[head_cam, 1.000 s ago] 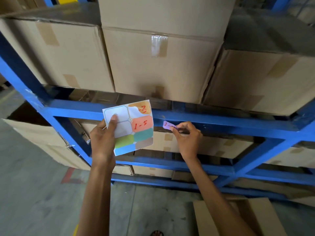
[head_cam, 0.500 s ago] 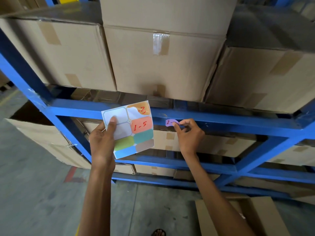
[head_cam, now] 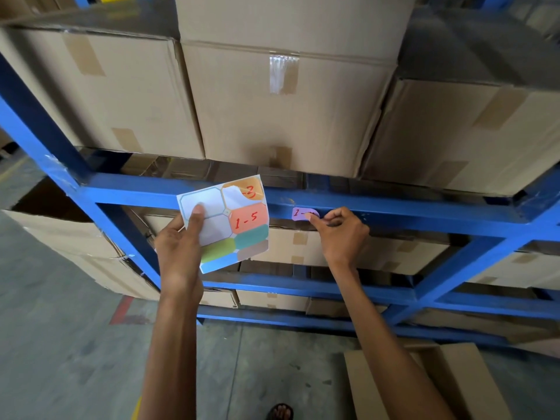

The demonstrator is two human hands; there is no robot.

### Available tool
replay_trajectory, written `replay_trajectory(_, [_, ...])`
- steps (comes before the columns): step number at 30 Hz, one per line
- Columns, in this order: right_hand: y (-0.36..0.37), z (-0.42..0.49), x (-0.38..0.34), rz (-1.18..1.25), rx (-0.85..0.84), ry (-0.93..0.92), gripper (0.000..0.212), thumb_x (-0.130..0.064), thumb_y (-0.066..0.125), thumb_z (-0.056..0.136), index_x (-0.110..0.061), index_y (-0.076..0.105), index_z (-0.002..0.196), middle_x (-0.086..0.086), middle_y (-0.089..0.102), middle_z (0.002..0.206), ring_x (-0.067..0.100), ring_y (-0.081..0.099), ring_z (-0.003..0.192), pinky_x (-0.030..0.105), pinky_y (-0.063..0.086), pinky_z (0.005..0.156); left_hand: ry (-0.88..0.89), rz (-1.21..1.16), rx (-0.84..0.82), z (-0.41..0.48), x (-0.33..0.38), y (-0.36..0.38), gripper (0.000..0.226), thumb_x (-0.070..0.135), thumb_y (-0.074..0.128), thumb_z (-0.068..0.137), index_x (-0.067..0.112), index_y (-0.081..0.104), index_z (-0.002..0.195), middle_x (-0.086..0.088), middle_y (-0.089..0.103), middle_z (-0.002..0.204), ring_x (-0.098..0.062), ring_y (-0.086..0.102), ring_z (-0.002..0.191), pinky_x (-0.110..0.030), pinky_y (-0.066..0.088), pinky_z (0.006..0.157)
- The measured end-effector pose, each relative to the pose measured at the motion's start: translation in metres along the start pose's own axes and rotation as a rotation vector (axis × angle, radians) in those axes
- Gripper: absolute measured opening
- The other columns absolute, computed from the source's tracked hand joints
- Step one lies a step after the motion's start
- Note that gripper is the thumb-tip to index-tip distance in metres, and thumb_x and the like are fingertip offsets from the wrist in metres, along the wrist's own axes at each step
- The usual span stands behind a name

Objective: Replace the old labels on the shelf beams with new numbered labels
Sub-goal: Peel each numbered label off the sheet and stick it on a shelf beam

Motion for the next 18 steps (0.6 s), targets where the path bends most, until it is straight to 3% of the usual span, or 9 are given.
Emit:
replay_trajectory(3, [-0.003,0.005,0.001,-0.042,-0.008,-0.015,0.031,-0.048,0.088,0.069,-0.026,0.066,0.072,-0.018,0.062,0.062,-0.010,0.054,0.055,0.005,0.037,0.059,0.001,-0.006,-0.003,0.000,0.000,-0.001,0.017,0.033,0.064,0.101,0.022,0.077,0.096,0.016,0.080,0.079,-0.003,0.076,0.073,-0.016,0.056,0.056])
replay_trajectory(7, [-0.009,0.011,0.010,-0.013,-0.027,-0.006,0.028,-0.044,0.086,0.074,-0.024,0.067,0.074,-0.012,0.070,0.067,0.000,0.064,0.062,0.029,0.061,0.070,-0.001,-0.008,0.013,0.000,-0.001,-0.005,0.018,0.036,0.066,0.099,0.022,0.077,0.099,0.014,0.081,0.083,-0.004,0.076,0.075,-0.017,0.057,0.056])
replay_trajectory(10, [-0.016,0.008,0.017,0.059,-0.007,-0.012,0.024,-0.039,0.083,0.079,-0.022,0.066,0.079,-0.009,0.070,0.072,0.005,0.068,0.067,0.038,0.063,0.072,-0.006,-0.010,0.016,0.000,-0.003,-0.005,0.019,0.036,0.066,0.099,0.021,0.077,0.102,0.013,0.081,0.085,-0.005,0.076,0.077,-0.017,0.057,0.057])
replay_trajectory(12, [-0.021,-0.002,0.017,0.068,0.021,-0.118,0.021,-0.036,0.080,0.084,-0.020,0.065,0.085,-0.008,0.069,0.077,0.008,0.067,0.071,0.041,0.062,0.072,-0.012,-0.013,0.012,-0.001,-0.004,-0.002,0.020,0.035,0.065,0.099,0.020,0.077,0.103,0.012,0.081,0.085,-0.006,0.076,0.078,-0.018,0.058,0.059])
replay_trajectory(14, [-0.022,-0.020,0.015,0.012,0.053,-0.314,0.020,-0.034,0.075,0.087,-0.020,0.065,0.098,-0.004,0.070,0.092,0.012,0.065,0.085,0.039,0.058,0.080,-0.022,-0.019,0.004,-0.002,-0.005,0.003,0.017,0.034,0.066,0.099,0.021,0.078,0.100,0.013,0.081,0.083,-0.006,0.076,0.077,-0.019,0.059,0.059])
replay_trajectory(16, [-0.014,-0.042,0.014,-0.077,0.047,-0.479,0.037,-0.033,0.071,0.088,-0.018,0.061,0.120,0.002,0.064,0.124,0.019,0.059,0.114,0.032,0.047,0.099,-0.027,-0.022,-0.007,-0.003,-0.006,0.008,0.016,0.032,0.065,0.100,0.022,0.078,0.100,0.014,0.081,0.082,-0.005,0.076,0.076,-0.020,0.059,0.059])
replay_trajectory(18, [0.001,-0.060,0.013,-0.161,-0.047,-0.559,0.061,-0.030,0.065,0.089,-0.015,0.047,0.145,0.008,0.041,0.158,0.025,0.038,0.146,0.031,0.028,0.117,-0.024,-0.016,-0.013,-0.003,-0.007,0.012,0.016,0.030,0.064,0.101,0.021,0.077,0.100,0.015,0.080,0.079,-0.003,0.075,0.072,-0.019,0.058,0.058])
Point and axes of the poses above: each hand's wrist, its own z-axis towards the middle knuckle, its own y-axis out of the palm, x = y × z, the point moved 2 cm from there along z, towards the middle knuckle
